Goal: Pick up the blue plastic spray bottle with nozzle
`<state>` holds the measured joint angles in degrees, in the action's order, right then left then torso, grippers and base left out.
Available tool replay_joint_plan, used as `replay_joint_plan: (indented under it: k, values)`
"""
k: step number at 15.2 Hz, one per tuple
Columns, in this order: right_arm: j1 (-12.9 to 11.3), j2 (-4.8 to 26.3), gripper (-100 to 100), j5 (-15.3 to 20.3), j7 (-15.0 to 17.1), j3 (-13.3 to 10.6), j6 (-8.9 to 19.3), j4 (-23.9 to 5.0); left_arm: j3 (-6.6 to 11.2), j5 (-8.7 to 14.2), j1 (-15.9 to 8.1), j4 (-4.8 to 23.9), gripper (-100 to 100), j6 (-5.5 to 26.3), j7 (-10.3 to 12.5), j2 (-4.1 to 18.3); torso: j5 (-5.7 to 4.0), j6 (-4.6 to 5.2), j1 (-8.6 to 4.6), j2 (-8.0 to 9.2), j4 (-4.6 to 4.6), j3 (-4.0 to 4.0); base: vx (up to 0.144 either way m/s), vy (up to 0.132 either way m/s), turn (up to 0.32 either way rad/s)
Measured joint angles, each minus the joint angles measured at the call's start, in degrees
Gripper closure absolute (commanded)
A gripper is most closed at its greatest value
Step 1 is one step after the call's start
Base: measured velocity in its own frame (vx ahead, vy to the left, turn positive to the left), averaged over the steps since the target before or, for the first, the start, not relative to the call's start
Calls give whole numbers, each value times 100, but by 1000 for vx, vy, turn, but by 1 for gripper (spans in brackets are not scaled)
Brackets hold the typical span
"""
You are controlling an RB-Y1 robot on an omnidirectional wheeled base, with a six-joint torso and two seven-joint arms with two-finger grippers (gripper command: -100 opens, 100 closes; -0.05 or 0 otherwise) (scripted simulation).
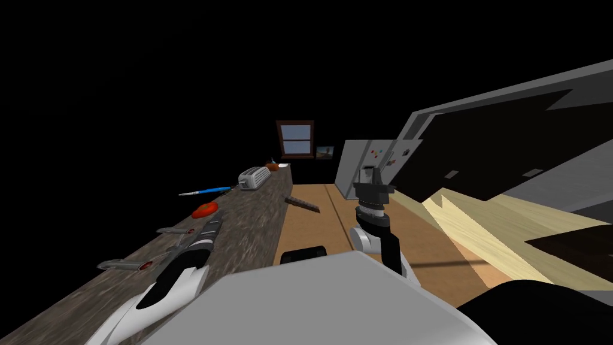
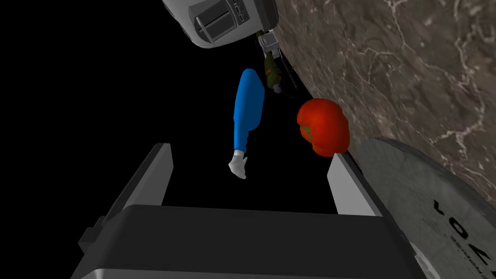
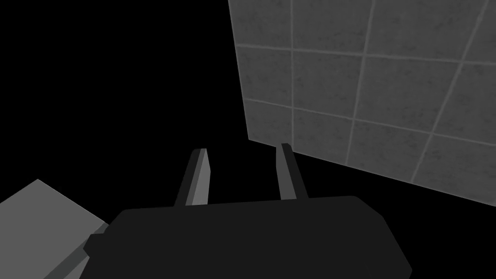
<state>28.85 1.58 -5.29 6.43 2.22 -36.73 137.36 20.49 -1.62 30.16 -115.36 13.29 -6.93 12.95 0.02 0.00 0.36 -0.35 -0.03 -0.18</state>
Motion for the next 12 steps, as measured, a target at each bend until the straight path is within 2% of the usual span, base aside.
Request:
replay_joint_plan:
  k: [6,12]
  values:
    - [0,-1,0,0,0,-1,0,0,106,-81,-35,-121,-100,22,52,-667,-6,1,-24,2,0,1,63,27,11]
    - [-1,-1,0,0,0,-1,0,0,197,-121,-80,-181,-100,-12,73,-1274,11,8,-28,16,-5,5,24,19,13]
